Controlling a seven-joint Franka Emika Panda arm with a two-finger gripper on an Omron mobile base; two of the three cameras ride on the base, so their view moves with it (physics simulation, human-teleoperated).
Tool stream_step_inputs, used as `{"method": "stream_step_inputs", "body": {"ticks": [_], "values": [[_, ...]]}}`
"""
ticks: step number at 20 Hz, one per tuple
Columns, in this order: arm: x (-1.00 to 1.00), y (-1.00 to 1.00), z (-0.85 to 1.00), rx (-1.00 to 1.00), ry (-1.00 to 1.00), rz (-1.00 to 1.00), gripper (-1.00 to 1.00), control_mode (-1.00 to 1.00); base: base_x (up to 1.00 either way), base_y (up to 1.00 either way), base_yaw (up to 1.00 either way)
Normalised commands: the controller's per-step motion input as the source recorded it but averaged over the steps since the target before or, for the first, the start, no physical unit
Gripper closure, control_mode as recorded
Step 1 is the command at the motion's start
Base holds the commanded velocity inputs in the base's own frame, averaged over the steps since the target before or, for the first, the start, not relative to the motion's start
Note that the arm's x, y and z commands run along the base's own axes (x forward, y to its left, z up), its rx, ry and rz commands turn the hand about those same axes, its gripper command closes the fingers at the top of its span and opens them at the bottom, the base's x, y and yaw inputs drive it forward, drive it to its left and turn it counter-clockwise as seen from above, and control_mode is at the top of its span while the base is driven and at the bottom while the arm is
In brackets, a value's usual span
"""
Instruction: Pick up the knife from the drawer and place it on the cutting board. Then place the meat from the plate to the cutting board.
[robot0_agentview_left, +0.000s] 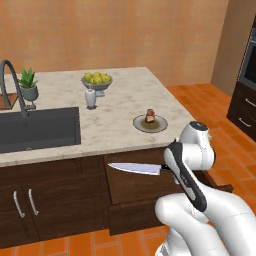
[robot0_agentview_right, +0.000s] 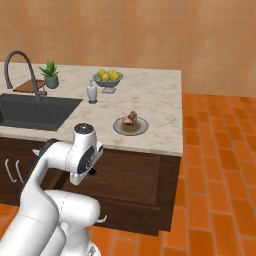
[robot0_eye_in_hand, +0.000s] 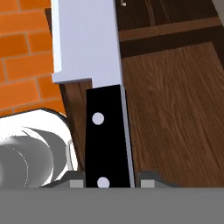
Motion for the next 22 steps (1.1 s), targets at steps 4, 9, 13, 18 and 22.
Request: {"method": "stream_step_inputs", "body": {"ticks": [4, 9, 13, 18, 22], "values": [[-0.07, 0.32, -0.02, -0.02, 0.02, 0.00, 1.00, 1.00, -0.15, 0.25, 0.01], [0.00, 0.00, 0.00, 0.00, 0.00, 0.00, 1.00, 1.00, -0.54, 1.00, 0.03], [0.00, 0.00, 0.00, 0.00, 0.00, 0.00, 1.00, 1.00, -0.09, 1.00, 0.00], [0.00, 0.00, 0.00, 0.00, 0.00, 0.00, 1.00, 1.00, 0.00, 1.00, 0.00], [0.00, 0.00, 0.00, 0.00, 0.00, 0.00, 1.00, 1.00, -0.03, 1.00, -0.03]]}}
